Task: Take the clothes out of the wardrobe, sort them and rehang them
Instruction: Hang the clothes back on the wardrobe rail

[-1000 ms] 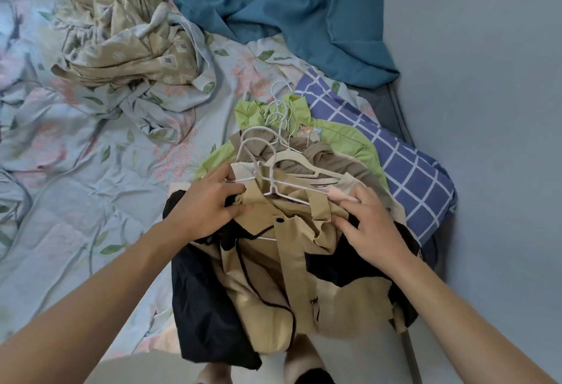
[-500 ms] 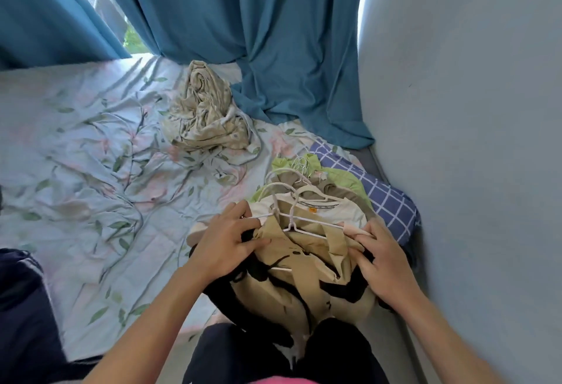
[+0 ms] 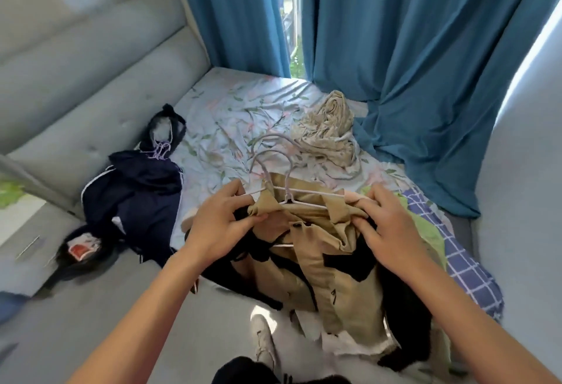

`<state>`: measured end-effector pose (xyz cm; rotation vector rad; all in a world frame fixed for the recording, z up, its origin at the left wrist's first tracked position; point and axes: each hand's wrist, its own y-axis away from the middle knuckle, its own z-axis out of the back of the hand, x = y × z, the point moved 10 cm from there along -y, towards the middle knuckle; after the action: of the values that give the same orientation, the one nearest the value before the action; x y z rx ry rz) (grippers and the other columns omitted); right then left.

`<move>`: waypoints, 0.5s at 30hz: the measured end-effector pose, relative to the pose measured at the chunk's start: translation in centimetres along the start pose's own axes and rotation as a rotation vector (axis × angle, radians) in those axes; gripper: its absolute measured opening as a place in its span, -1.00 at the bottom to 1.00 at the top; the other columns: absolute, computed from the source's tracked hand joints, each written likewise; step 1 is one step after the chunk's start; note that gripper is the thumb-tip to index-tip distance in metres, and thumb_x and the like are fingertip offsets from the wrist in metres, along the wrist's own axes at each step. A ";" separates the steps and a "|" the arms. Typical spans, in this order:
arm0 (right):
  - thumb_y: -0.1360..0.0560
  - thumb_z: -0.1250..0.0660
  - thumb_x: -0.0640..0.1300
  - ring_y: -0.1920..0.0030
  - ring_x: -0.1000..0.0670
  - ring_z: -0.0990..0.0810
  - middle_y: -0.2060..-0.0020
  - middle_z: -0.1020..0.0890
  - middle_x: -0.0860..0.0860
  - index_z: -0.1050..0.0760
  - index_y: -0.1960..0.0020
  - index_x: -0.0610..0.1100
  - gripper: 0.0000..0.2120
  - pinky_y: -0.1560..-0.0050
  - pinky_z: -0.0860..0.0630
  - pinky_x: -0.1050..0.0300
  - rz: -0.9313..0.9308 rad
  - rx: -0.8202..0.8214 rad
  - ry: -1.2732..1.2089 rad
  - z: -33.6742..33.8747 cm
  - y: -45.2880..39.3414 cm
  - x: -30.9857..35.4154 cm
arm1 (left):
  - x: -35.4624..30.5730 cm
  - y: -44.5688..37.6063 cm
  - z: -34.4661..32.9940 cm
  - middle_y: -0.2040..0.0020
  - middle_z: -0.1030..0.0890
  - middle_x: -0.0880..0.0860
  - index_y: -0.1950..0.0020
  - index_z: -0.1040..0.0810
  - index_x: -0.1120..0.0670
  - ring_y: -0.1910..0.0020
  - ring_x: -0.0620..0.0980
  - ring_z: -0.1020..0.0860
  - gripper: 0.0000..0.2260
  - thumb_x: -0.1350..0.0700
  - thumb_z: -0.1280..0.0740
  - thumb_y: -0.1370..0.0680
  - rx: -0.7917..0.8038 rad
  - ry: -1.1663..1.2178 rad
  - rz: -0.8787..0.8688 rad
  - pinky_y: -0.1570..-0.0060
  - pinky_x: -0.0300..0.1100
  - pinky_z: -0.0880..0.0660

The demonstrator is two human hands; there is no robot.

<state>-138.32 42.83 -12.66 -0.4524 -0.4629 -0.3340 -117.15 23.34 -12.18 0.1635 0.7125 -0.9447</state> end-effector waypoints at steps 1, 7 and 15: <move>-0.54 -0.45 -0.16 0.06 0.00 -0.41 0.07 -0.37 0.07 -0.61 -0.19 -0.03 -0.77 0.09 -0.47 0.00 0.047 0.009 0.002 -0.5 -0.7 1.9 | 0.3 1.7 1.8 0.13 -0.38 -0.04 0.24 -0.58 -0.03 0.15 -0.01 -0.48 -0.71 -0.22 -0.40 -0.52 -0.041 0.004 0.023 0.14 0.10 -0.49; -0.54 -0.43 -0.16 -0.01 -0.02 -0.43 0.03 -0.40 0.07 -0.58 -0.33 0.06 -0.63 0.02 -0.43 0.03 0.308 0.079 -0.093 -5.0 -5.0 15.4 | 4.8 11.6 13.7 0.19 -0.36 0.02 0.31 -0.49 -0.09 0.21 0.04 -0.45 -0.72 -0.14 -0.47 -0.51 -0.302 -0.013 0.186 0.20 0.16 -0.43; -0.50 -0.43 -0.11 -0.23 -0.13 -0.41 -0.17 -0.47 -0.02 -0.64 0.10 -0.10 -0.94 -0.16 -0.45 -0.03 0.572 0.164 -0.157 -15.9 -8.2 35.2 | 14.1 26.8 26.0 0.21 -0.48 0.00 0.26 -0.60 -0.07 0.17 0.02 -0.54 -0.76 -0.19 -0.44 -0.48 -0.564 -0.022 0.399 0.15 0.19 -0.49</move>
<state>-106.32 20.89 -5.13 -0.4324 -0.4874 0.2920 -78.04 18.52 -5.77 -0.1983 0.8607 -0.3423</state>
